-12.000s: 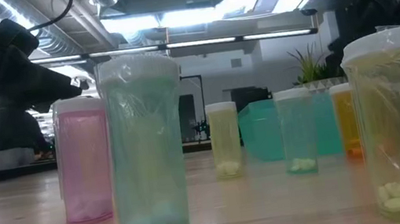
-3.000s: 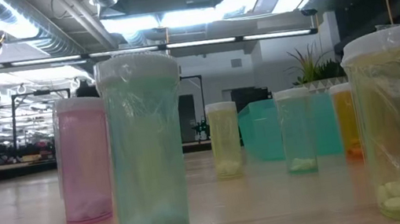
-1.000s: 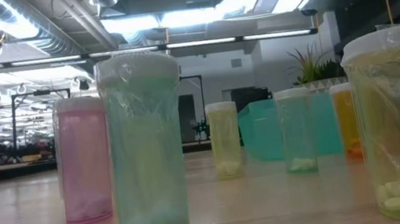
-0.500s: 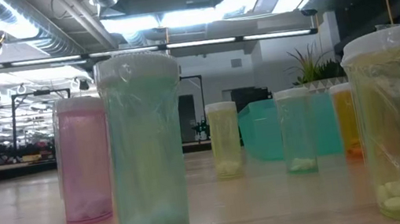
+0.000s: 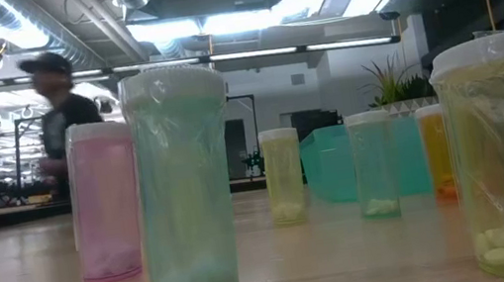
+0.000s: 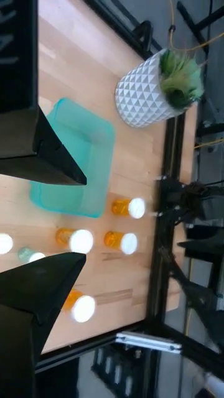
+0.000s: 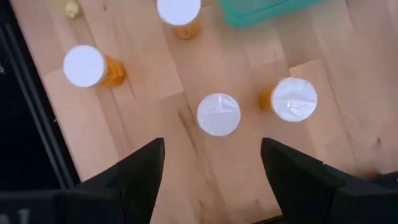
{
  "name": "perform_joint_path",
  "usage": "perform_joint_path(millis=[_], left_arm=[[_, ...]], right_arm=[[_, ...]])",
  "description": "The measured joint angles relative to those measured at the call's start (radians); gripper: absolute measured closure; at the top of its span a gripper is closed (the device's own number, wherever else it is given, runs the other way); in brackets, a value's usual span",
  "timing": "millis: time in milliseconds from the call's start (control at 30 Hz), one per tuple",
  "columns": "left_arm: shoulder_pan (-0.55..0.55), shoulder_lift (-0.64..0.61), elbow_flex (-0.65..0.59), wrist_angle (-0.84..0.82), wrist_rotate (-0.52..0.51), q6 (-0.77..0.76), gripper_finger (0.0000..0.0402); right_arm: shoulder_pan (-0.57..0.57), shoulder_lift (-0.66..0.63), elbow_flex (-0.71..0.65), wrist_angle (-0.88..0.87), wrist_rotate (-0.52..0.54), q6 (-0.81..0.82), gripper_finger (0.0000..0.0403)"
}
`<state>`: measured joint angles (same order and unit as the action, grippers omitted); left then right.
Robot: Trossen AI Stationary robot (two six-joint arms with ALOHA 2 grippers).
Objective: Pick and place medicine bottles into bin by pill shape (circle, oval)
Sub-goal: Put the small pink pill bottle into the yellow bin
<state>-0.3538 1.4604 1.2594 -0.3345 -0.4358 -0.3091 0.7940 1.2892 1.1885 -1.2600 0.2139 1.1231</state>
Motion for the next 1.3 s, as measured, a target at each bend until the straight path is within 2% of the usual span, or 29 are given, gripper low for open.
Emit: perform_joint_path(millis=[167, 267, 367, 533, 700, 933, 1133, 1300], left_arm=[[-0.017, 0.012, 0.0, -0.195, 0.216, -0.095, 0.0221], [-0.058, 0.049, 0.0, -0.31, 0.242, -0.114, 0.0221], [-0.099, 0.101, -0.001, -0.372, 0.25, -0.07, 0.0221], [-0.158, 0.177, -0.001, -0.368, 0.263, -0.007, 0.0221], [-0.197, 0.252, -0.001, -0.364, 0.267, -0.043, 0.0221], [-0.202, 0.323, -0.001, -0.354, 0.273, -0.105, 0.0221], [-0.202, 0.373, -0.001, -0.273, 0.335, -0.104, 0.0221], [-0.2, 0.376, -0.002, -0.219, 0.319, -0.1, 0.0221]], right_arm=[[0.029, 0.0, 0.0, 0.014, 0.002, 0.002, 0.0133], [0.029, 0.0, 0.0, 0.018, 0.002, 0.002, 0.0133], [0.028, 0.0, 0.0, 0.029, 0.003, 0.002, 0.0133], [0.028, 0.0, 0.0, 0.03, 0.003, 0.002, 0.0134], [0.028, 0.0, 0.0, 0.03, 0.003, 0.002, 0.0134], [0.028, 0.0, 0.0, 0.03, 0.025, 0.0, 0.0134], [0.028, 0.0, 0.0, 0.03, 0.048, -0.001, 0.0134], [0.028, 0.0, 0.0, 0.029, 0.048, -0.001, 0.0134]])
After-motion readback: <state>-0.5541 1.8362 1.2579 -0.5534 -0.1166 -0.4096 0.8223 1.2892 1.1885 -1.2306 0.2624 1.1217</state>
